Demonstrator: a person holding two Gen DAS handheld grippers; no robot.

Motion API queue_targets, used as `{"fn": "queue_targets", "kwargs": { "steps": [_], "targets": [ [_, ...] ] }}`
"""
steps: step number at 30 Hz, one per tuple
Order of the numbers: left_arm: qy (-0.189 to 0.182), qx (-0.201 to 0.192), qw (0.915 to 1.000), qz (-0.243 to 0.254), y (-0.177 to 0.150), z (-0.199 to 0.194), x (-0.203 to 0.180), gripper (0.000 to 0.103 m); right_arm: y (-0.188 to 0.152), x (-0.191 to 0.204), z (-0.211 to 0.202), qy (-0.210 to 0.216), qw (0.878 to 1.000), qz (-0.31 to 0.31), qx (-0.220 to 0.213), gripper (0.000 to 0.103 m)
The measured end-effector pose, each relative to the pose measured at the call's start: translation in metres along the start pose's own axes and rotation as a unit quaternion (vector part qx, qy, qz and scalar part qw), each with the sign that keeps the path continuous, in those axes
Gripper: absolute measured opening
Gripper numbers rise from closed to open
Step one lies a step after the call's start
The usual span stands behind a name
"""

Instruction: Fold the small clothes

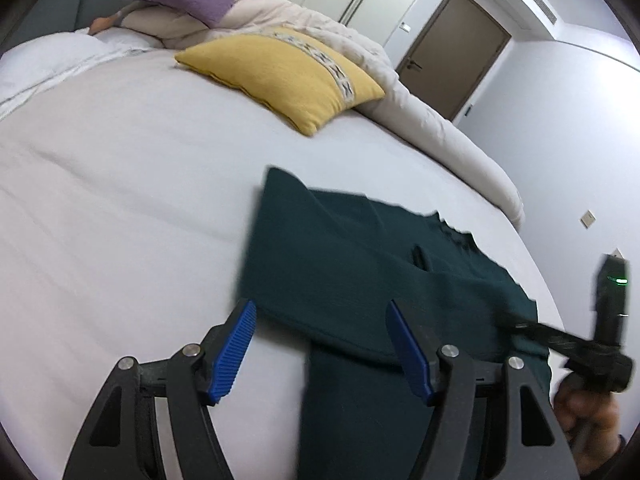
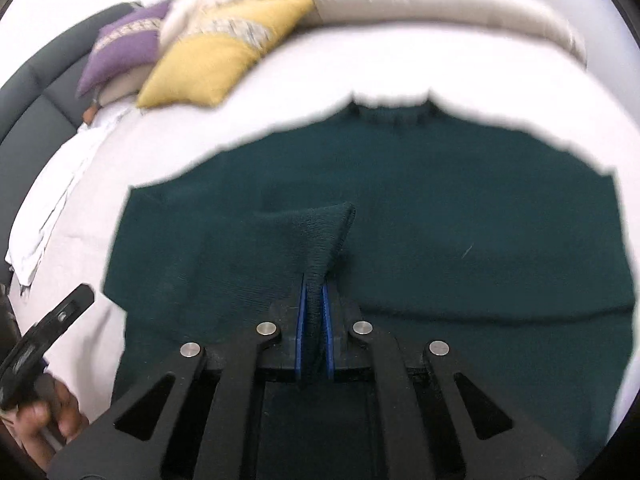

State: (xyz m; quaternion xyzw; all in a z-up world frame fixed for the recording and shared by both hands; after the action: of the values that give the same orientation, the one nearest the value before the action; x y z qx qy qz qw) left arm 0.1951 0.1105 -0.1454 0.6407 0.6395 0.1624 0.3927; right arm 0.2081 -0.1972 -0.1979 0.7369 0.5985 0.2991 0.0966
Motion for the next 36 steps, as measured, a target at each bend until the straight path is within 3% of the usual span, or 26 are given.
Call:
{"fn": "queue_targets", "kwargs": {
  "steps": [5,7,10,12,17,19,21,24,27,31,36],
  "targets": [
    [0.02,-0.005,0.9996,0.017,0.023,0.01,0.002,0.07,0.05,-0.027,-0.037,0.004,0.999,-0.003,-0.054,0.006],
    [0.03,0.003,0.9993,0.021,0.029,0.02,0.005,0.071,0.058,-0.052,-0.03,-0.007,0.999,0.014,-0.046,0.006],
    [0.041,0.027,0.9984,0.028,0.034,0.043,0.003,0.071,0.056,-0.106,0.008,-0.044,0.997,0.057,-0.001,0.006],
    [0.048,0.047,0.9969,0.041,0.034,0.062,-0.001,0.071,0.047,-0.128,0.023,-0.035,0.996,0.085,0.018,0.006],
    [0.073,0.08,0.9922,0.062,0.037,0.098,-0.004,0.071,0.047,-0.133,0.021,-0.013,0.996,0.092,0.001,0.006],
    [0.071,0.092,0.9912,0.062,0.035,0.108,-0.003,0.062,0.05,-0.134,0.018,-0.012,0.996,0.09,-0.003,0.006],
    [0.074,0.098,0.9898,0.073,0.03,0.112,-0.005,0.04,0.049,-0.137,0.015,-0.013,0.996,0.09,-0.006,0.006],
    [0.066,0.094,0.9901,0.081,0.027,0.108,-0.012,0.021,0.043,-0.144,0.005,-0.021,0.995,0.097,-0.017,0.003],
    [0.071,0.091,0.9892,0.091,0.027,0.106,-0.016,0.015,0.048,-0.15,-0.004,-0.019,0.993,0.109,-0.028,0.002],
    [0.081,0.085,0.9879,0.101,0.024,0.111,-0.018,0.014,0.048,-0.149,-0.007,-0.032,0.995,0.09,-0.023,0.002],
    [0.085,0.083,0.9864,0.113,0.022,0.113,-0.017,0.014,0.039,-0.161,0.009,-0.033,0.994,0.108,-0.011,0.002]
  ]
}}
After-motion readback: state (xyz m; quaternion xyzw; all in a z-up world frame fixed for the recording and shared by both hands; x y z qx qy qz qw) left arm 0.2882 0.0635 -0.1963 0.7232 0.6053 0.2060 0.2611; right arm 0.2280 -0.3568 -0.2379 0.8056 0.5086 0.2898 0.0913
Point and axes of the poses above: each gripper's, at about its wrist camera, not at the fingertips, and z roughly the way its jaws point, x to its left, y to its top, the point moved 7 cm from there along z, roughly the way its jaws point, and after that the axes turned 11 degrees about z, right-handed, at the moved point
